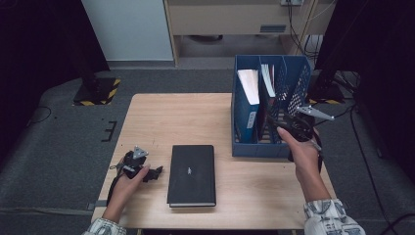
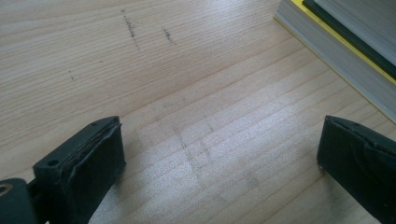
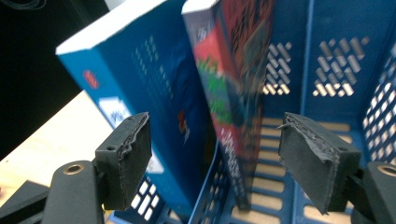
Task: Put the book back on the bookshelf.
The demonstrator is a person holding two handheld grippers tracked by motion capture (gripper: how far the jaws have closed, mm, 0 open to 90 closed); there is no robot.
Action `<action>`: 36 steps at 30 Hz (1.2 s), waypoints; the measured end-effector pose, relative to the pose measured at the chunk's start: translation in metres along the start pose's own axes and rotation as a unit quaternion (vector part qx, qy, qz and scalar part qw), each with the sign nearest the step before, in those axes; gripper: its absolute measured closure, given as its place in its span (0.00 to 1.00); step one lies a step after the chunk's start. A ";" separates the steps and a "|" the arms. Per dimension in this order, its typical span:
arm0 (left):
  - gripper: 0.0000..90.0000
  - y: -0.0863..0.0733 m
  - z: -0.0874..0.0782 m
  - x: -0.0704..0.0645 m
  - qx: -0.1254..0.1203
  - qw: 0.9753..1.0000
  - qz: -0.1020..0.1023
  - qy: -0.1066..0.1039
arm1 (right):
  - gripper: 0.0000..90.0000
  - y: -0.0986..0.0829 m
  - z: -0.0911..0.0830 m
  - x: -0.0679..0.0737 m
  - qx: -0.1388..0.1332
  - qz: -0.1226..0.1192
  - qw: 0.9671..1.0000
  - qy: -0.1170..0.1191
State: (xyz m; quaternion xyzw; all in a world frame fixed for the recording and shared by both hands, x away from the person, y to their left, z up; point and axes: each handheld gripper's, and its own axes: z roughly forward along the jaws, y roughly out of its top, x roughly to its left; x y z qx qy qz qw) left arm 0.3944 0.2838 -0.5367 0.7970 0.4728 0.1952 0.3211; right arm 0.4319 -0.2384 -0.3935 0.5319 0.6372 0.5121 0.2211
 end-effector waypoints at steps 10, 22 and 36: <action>0.00 0.000 0.000 0.000 -0.001 1.000 0.000 0.000 | 0.28 -0.040 -0.002 0.007 0.008 0.025 0.999 0.038; 0.00 -0.001 0.000 -0.001 -0.002 1.000 -0.001 0.000 | 0.25 -0.073 0.001 0.037 0.026 -0.014 0.997 0.073; 0.06 0.004 -0.013 0.004 -0.013 1.000 -0.013 -0.008 | 0.16 -0.111 0.022 0.098 0.093 -0.089 0.985 0.115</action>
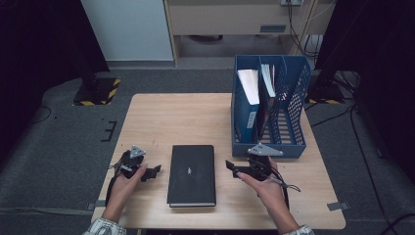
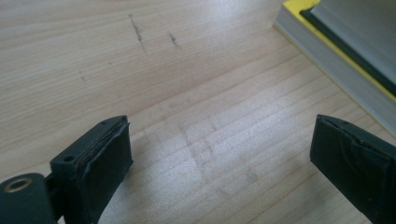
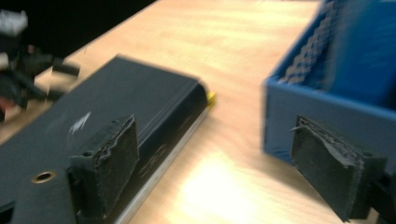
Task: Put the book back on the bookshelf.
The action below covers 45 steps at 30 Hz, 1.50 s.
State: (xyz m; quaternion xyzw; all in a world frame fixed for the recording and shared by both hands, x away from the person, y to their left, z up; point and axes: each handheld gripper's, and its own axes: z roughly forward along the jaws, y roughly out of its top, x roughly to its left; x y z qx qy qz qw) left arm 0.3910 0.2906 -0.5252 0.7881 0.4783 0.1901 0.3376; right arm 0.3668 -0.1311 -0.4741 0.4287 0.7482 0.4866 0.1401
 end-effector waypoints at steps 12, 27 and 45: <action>0.08 0.013 -0.024 -0.026 -0.055 0.997 -0.012 -0.053 | 0.10 -0.011 0.045 0.041 0.047 -0.014 0.997 0.066; 0.06 0.017 -0.011 -0.063 -0.037 0.989 0.010 -0.146 | 0.06 -0.019 0.069 0.047 0.077 0.013 0.993 0.086; 0.02 0.015 0.006 -0.076 -0.011 0.972 -0.025 -0.234 | 0.00 -0.023 0.080 0.046 0.080 0.056 0.990 0.099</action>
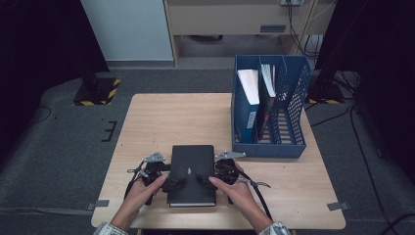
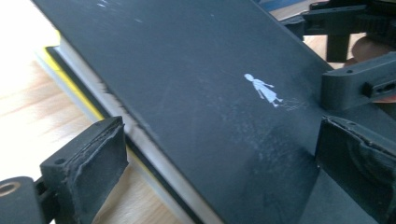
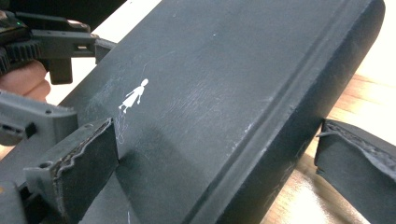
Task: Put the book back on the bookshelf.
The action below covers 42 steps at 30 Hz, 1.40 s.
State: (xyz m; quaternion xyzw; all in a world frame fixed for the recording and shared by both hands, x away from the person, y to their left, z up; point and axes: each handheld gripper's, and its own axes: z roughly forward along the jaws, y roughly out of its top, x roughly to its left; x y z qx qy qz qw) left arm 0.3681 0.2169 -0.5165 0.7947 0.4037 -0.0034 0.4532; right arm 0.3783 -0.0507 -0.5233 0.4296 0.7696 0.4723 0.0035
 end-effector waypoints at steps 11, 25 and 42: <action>0.00 0.001 0.002 0.000 0.000 1.000 0.003 -0.003 | 0.00 0.000 0.003 -0.005 0.004 0.027 1.000 0.014; 0.00 0.005 0.001 0.001 0.012 1.000 0.005 0.001 | 0.00 -0.002 0.006 -0.012 0.011 0.063 0.997 0.040; 0.19 0.012 -0.009 0.005 0.011 1.000 -0.002 0.011 | 0.03 0.011 0.005 -0.009 0.040 0.052 0.998 0.024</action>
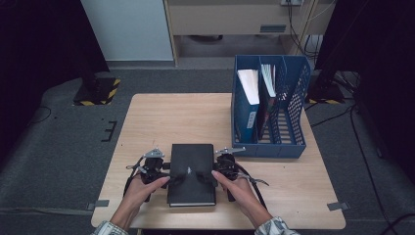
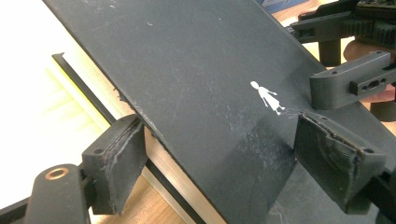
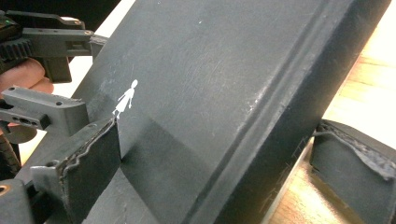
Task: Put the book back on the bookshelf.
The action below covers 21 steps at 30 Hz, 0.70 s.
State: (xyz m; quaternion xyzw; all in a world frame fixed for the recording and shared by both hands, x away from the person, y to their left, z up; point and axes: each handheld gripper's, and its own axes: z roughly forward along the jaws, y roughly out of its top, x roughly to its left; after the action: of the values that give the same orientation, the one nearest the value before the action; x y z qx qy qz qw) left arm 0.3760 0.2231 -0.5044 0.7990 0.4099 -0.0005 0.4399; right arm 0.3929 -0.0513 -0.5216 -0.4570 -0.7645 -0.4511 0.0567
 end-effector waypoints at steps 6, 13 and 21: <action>0.19 0.002 0.000 0.000 0.001 1.000 0.003 0.006 | 0.02 0.003 0.002 -0.001 0.006 0.006 1.000 0.000; 0.26 0.007 -0.006 0.001 -0.009 1.000 0.007 0.011 | 0.05 0.009 -0.001 0.003 0.004 -0.003 1.000 -0.014; 0.38 0.019 -0.013 -0.001 -0.050 0.999 0.010 0.000 | 0.48 0.029 -0.017 0.017 -0.063 -0.038 0.997 -0.038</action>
State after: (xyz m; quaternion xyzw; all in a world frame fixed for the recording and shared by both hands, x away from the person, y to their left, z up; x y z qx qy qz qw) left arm 0.3829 0.2262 -0.4822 0.7802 0.4012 0.0243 0.4793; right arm 0.3992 -0.0478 -0.4851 -0.4472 -0.7530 -0.4824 -0.0180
